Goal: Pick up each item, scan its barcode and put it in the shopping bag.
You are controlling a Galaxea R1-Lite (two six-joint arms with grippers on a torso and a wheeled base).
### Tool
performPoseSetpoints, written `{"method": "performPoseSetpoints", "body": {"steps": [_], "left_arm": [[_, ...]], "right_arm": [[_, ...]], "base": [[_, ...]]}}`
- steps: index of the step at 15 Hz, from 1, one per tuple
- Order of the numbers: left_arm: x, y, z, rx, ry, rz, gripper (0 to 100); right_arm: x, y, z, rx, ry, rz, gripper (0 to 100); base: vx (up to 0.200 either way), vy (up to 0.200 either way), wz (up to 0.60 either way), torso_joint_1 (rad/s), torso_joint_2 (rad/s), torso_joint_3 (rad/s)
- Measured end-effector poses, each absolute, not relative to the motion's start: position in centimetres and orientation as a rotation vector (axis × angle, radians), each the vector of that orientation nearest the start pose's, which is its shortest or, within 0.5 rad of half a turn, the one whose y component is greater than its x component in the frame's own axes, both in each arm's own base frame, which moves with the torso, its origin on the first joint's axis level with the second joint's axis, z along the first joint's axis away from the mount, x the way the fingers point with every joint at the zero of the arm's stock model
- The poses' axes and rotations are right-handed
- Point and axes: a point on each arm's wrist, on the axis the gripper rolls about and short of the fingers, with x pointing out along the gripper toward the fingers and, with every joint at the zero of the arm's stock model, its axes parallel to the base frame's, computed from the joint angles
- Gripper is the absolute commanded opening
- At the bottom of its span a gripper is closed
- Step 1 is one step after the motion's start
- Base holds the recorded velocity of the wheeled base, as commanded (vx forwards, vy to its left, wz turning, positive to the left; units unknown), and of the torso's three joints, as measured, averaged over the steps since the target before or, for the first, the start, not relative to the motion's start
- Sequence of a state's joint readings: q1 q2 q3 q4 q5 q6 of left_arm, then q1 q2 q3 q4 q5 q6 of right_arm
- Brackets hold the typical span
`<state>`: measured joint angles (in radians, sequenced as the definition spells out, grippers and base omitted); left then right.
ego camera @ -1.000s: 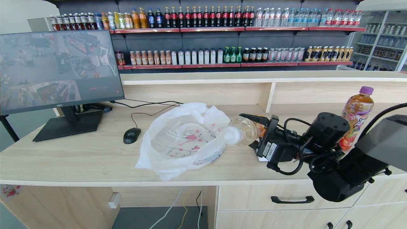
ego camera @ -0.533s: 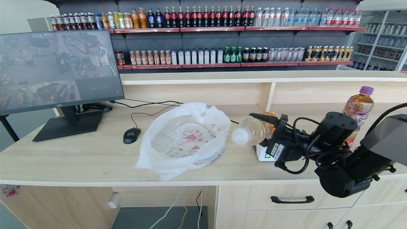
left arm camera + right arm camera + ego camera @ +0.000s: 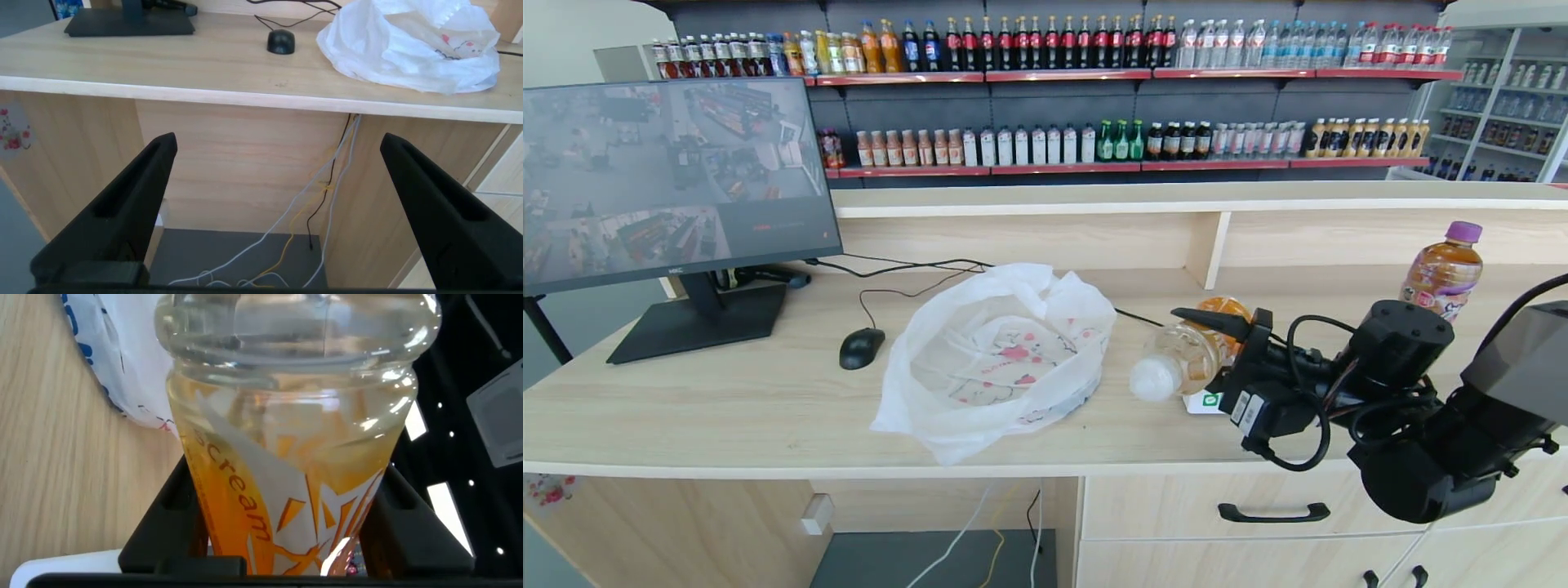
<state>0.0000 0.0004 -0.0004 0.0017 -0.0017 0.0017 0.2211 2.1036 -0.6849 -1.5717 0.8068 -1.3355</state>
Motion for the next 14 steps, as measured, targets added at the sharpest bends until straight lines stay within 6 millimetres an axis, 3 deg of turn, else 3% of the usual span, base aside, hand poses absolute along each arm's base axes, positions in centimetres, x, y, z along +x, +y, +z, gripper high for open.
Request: {"method": "performPoseSetpoints", "body": {"steps": [14], "left_arm": [[-2.28, 0.00, 7.54, 0.002, 0.002, -0.002, 100]], "right_arm": [[32.77, 9.49, 11.10, -1.267, -0.822, 0.780, 0]], "base": [[0.000, 0.000, 0.00, 0.000, 0.00, 0.000]]}}
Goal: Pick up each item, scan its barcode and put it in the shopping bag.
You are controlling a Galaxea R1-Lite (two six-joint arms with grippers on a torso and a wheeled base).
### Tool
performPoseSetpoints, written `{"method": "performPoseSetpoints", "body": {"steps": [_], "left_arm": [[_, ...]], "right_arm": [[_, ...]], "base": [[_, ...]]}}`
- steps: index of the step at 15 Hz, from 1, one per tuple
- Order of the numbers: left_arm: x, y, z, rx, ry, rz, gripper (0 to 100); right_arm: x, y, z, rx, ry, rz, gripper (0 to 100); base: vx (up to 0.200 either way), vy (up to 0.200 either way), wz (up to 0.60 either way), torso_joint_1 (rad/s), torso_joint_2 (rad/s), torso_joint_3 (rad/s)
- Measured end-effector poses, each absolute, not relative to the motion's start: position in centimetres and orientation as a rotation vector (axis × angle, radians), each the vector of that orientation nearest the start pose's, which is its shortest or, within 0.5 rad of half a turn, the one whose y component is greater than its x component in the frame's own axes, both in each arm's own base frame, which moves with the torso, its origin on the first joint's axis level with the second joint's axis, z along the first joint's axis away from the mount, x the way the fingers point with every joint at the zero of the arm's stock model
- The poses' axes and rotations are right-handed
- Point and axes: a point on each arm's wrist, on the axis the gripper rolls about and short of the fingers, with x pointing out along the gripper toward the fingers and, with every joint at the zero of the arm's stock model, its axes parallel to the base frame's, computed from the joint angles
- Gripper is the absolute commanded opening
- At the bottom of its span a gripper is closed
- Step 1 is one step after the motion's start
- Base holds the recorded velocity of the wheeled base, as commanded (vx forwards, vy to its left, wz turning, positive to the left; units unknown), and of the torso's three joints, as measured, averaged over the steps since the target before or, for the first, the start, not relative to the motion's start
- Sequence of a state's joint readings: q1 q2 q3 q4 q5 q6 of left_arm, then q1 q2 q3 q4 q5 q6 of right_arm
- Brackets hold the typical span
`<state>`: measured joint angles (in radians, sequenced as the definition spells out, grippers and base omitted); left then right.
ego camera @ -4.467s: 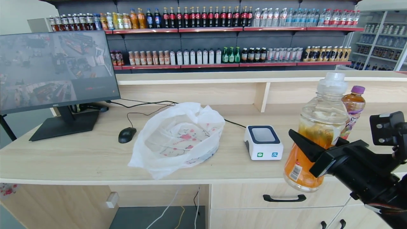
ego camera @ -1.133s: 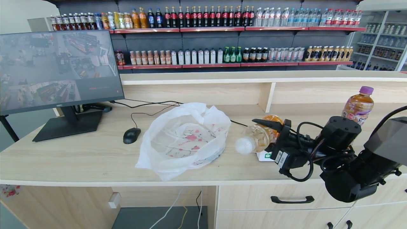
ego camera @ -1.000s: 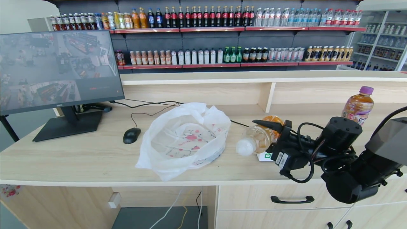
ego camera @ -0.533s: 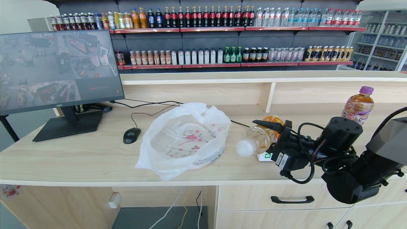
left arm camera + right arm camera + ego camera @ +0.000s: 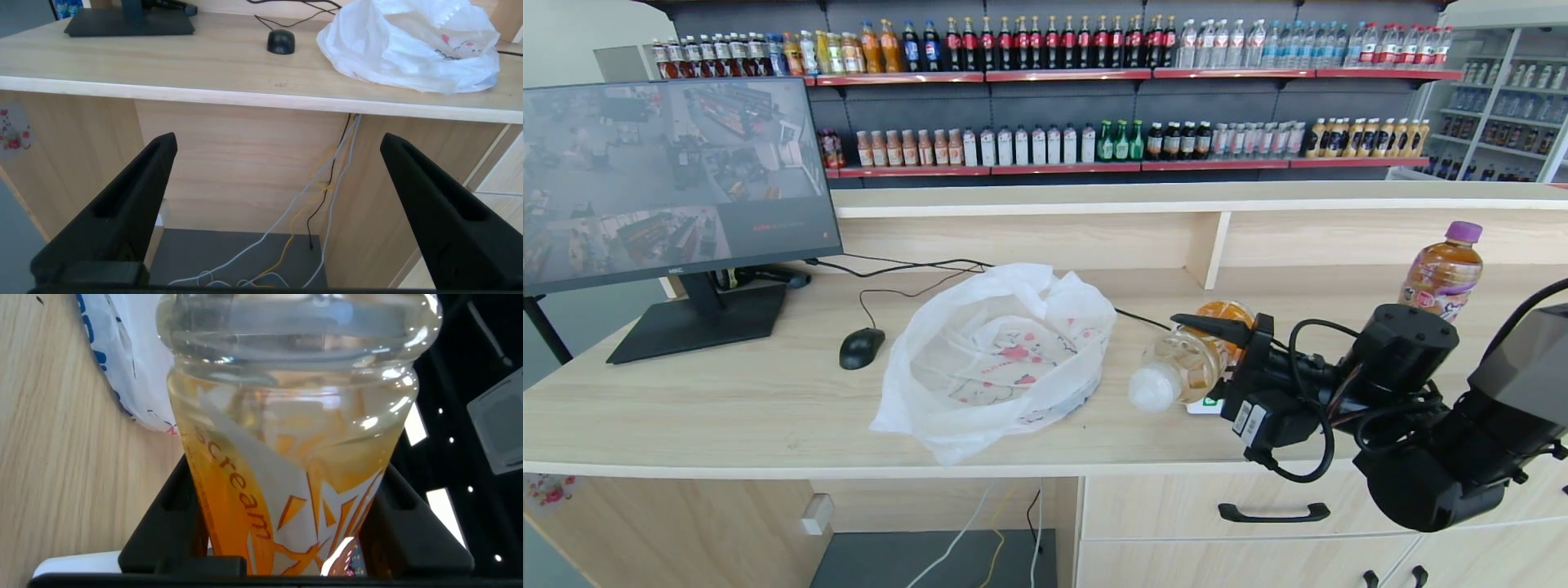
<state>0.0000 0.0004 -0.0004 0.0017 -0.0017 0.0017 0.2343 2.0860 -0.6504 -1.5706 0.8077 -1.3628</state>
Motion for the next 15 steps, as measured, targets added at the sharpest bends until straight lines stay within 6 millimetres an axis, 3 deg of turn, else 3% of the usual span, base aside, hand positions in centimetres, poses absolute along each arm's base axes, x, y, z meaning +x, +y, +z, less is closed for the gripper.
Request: {"method": "performPoseSetpoints", "body": {"steps": [15], "left_arm": [[-2.28, 0.00, 7.54, 0.001, 0.002, -0.002, 100]], "right_arm": [[32.25, 9.68, 10.88, -1.284, -0.827, 0.791, 0]], "base": [[0.000, 0.000, 0.00, 0.000, 0.00, 0.000]]}}
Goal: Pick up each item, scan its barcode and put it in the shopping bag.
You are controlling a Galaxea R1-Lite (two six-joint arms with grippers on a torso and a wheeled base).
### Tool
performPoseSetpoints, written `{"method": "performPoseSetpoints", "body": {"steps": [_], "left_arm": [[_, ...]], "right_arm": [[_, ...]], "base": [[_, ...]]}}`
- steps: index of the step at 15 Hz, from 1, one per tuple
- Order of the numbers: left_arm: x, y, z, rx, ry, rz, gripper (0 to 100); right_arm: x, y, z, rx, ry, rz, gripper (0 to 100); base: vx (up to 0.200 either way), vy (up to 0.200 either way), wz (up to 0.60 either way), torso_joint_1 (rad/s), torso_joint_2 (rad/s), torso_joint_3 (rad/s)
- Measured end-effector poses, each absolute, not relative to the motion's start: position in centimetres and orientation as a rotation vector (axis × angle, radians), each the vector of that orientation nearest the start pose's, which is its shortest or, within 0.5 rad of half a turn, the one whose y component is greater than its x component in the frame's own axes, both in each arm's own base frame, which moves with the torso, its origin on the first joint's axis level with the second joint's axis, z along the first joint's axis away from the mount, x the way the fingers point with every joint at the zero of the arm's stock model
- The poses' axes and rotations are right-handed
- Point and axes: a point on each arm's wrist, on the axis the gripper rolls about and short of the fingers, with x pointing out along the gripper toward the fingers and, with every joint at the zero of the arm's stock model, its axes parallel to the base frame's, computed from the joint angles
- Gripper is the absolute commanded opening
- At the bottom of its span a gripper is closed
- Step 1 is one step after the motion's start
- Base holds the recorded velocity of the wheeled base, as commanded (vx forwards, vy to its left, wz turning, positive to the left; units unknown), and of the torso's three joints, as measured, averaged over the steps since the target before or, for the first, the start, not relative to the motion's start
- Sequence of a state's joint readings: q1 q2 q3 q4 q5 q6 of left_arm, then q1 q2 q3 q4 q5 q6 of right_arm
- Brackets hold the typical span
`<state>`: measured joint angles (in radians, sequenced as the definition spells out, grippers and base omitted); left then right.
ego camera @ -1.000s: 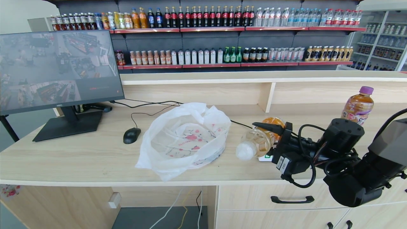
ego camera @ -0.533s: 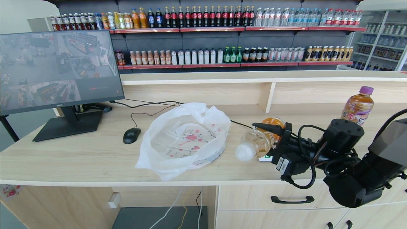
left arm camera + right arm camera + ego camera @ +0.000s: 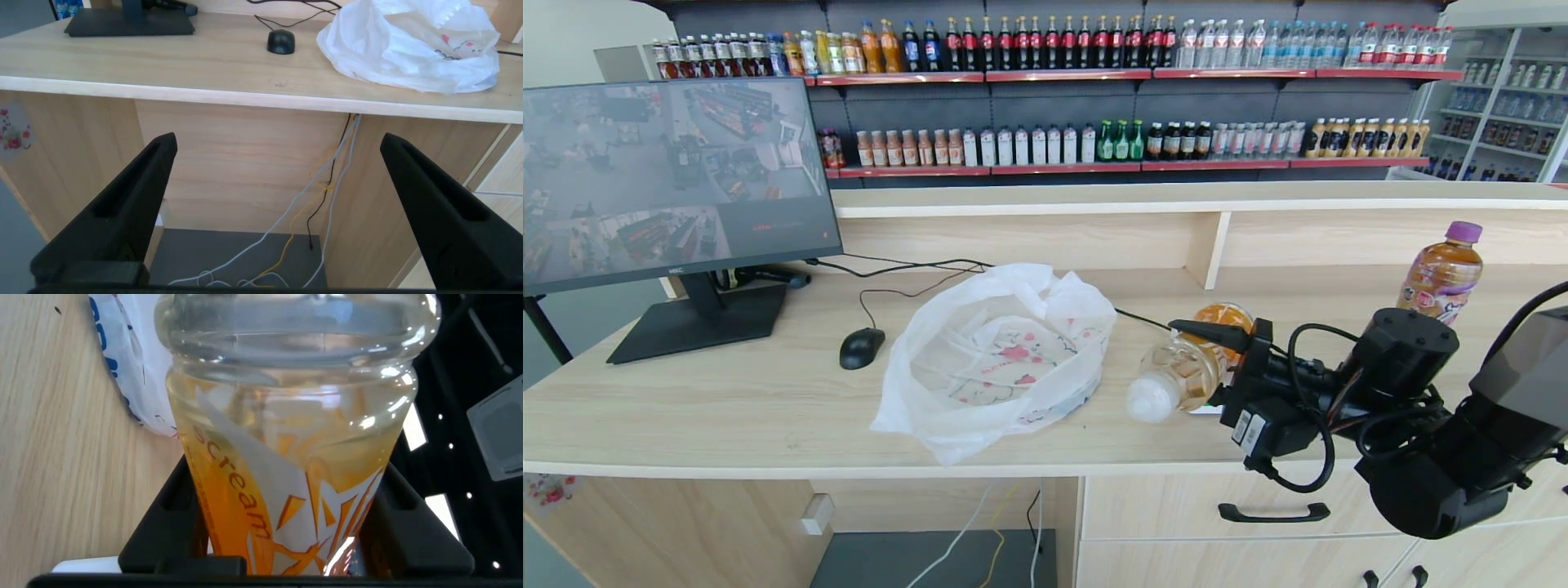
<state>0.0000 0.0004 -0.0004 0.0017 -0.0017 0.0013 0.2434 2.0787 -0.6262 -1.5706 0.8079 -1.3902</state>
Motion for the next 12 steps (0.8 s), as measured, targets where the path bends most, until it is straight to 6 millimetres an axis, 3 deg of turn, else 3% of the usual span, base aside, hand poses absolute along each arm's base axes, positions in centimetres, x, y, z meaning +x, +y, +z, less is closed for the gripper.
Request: {"method": "performPoseSetpoints", "body": {"steps": [7, 12], "left_arm": [[-2.3, 0.0, 7.5, 0.002, 0.002, -0.002, 100], [-2.3, 0.0, 7.5, 0.001, 0.002, -0.002, 100]], "right_arm": [[31.5, 9.5, 11.7, -1.275, -0.838, 0.792, 0], [28.8, 9.5, 15.8, -1.173, -0.886, 0.778, 0]], "base": [[0.000, 0.000, 0.00, 0.000, 0.00, 0.000], [0.000, 0.000, 0.00, 0.000, 0.00, 0.000]]}}
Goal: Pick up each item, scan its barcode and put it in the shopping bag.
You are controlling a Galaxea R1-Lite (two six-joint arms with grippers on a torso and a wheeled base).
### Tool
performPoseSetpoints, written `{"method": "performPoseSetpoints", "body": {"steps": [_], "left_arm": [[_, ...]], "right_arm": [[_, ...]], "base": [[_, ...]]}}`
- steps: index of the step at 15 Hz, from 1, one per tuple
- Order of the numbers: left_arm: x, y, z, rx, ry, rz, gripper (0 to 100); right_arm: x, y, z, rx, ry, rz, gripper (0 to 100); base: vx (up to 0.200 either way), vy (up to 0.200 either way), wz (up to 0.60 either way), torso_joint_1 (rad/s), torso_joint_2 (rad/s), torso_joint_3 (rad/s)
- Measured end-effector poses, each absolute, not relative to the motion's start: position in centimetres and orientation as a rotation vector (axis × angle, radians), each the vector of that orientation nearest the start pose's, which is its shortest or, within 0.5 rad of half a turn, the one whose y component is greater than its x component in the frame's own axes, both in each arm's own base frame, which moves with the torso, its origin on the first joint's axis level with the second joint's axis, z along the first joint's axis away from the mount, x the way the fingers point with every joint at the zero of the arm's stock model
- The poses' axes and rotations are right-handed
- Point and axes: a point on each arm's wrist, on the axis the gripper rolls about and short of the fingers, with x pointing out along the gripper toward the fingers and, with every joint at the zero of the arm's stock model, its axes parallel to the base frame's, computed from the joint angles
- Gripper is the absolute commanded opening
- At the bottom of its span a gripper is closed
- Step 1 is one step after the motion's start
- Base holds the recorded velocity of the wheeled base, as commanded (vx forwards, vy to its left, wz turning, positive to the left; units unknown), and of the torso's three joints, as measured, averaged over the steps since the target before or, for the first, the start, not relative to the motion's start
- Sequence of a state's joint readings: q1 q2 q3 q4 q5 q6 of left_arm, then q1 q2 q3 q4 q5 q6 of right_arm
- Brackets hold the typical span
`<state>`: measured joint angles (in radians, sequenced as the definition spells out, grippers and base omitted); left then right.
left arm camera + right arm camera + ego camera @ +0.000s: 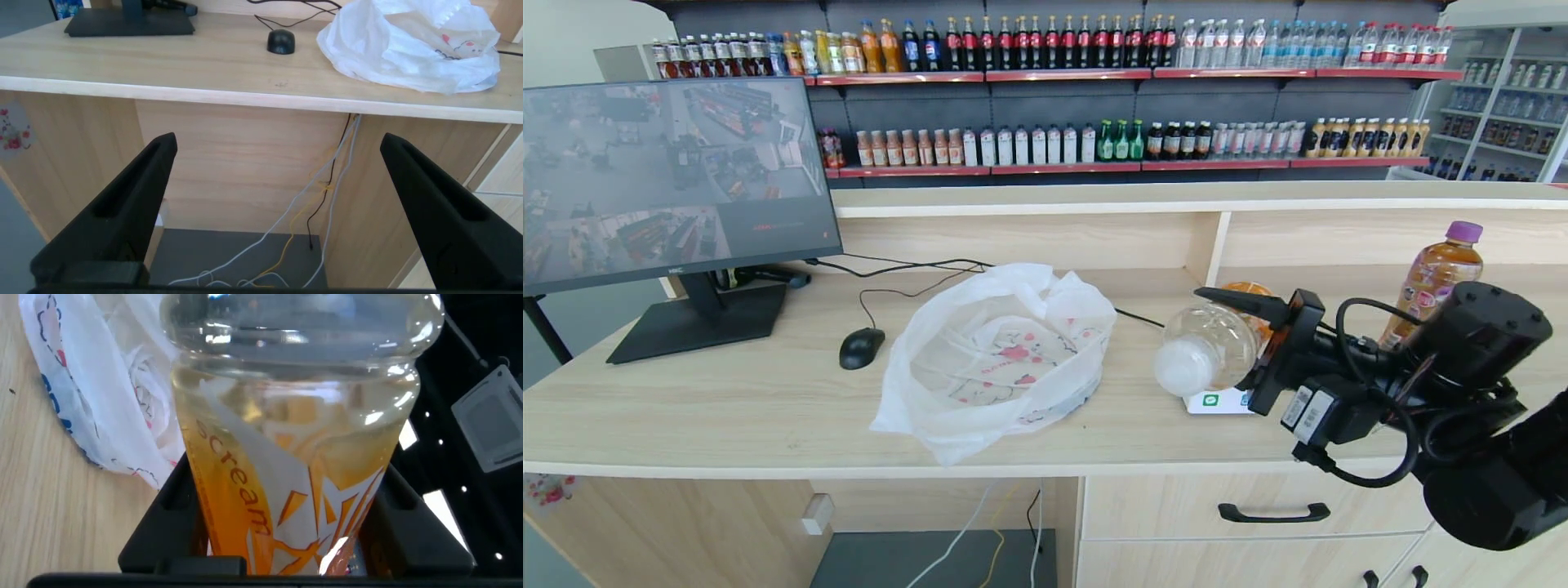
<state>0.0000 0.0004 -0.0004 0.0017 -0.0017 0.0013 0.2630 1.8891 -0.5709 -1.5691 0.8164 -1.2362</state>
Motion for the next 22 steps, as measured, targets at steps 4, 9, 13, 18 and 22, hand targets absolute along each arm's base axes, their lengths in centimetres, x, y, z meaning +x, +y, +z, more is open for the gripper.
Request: {"method": "performPoseSetpoints", "body": {"steps": [4, 9, 13, 18, 22], "left_arm": [[-2.3, 0.0, 7.5, 0.002, 0.002, -0.002, 100], [-2.3, 0.0, 7.6, 0.002, 0.001, -0.002, 100], [-2.3, 0.0, 7.5, 0.002, 0.002, -0.001, 100], [-2.3, 0.0, 7.5, 0.003, 0.002, -0.002, 100], [-2.3, 0.0, 7.5, 0.003, 0.002, -0.002, 100]], "right_arm": [[26.0, 9.9, 19.7, -1.091, -0.961, 0.749, 0], [21.2, 10.3, 23.5, -0.849, -0.903, 0.591, 0], [17.9, 10.8, 25.2, -0.408, -0.740, 0.415, 0], [16.4, 10.3, 21.6, 0.002, -0.440, 0.328, 0], [17.2, 10.6, 19.5, 0.066, -0.327, 0.294, 0]], "base": [[0.000, 0.000, 0.00, 0.000, 0.00, 0.000], [0.000, 0.000, 0.00, 0.000, 0.00, 0.000], [0.000, 0.000, 0.00, 0.000, 0.00, 0.000], [0.000, 0.000, 0.00, 0.000, 0.00, 0.000], [0.000, 0.000, 0.00, 0.000, 0.00, 0.000]]}}
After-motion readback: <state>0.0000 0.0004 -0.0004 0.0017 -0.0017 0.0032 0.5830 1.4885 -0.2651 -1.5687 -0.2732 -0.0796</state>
